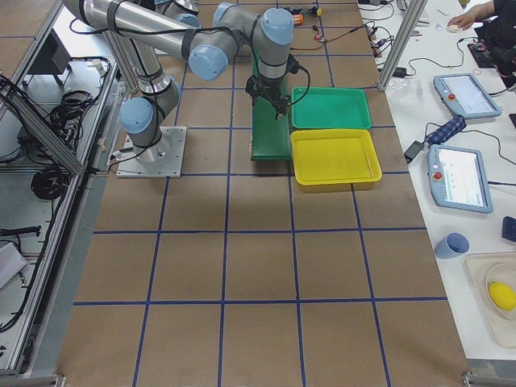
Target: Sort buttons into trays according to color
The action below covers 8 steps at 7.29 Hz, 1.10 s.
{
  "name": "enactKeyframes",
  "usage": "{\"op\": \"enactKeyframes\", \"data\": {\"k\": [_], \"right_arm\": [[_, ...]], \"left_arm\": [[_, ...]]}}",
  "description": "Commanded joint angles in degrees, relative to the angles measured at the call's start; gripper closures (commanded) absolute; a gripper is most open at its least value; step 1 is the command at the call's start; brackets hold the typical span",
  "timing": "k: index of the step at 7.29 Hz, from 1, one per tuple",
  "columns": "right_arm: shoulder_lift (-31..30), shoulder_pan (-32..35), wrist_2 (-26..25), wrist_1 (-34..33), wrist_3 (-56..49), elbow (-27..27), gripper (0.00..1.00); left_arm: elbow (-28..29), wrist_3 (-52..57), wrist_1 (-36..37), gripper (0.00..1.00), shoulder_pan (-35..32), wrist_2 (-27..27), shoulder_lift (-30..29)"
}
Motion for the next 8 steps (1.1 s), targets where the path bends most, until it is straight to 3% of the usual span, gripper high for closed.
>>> {"op": "enactKeyframes", "data": {"k": [1, 4, 5, 8], "right_arm": [[-0.1, 0.3, 1.0, -8.9, -8.5, 8.3, 0.0], [2.6, 4.1, 0.6, -13.7, -16.9, 11.9, 0.0], [2.8, 6.0, 0.3, -15.8, -16.6, 11.9, 0.0], [4.2, 7.6, 0.1, -14.8, -16.8, 12.2, 0.0]], "left_arm": [[-11.8, -22.3, -1.9, 1.0, -5.7, -1.3, 8.3], [-18.8, -20.8, -2.5, 1.0, -21.1, -0.2, 19.3], [-21.5, -18.3, -1.7, 1.0, -26.9, 3.0, 21.8], [-27.7, 6.2, 1.9, 1.0, -32.0, 3.2, 27.3]]}}
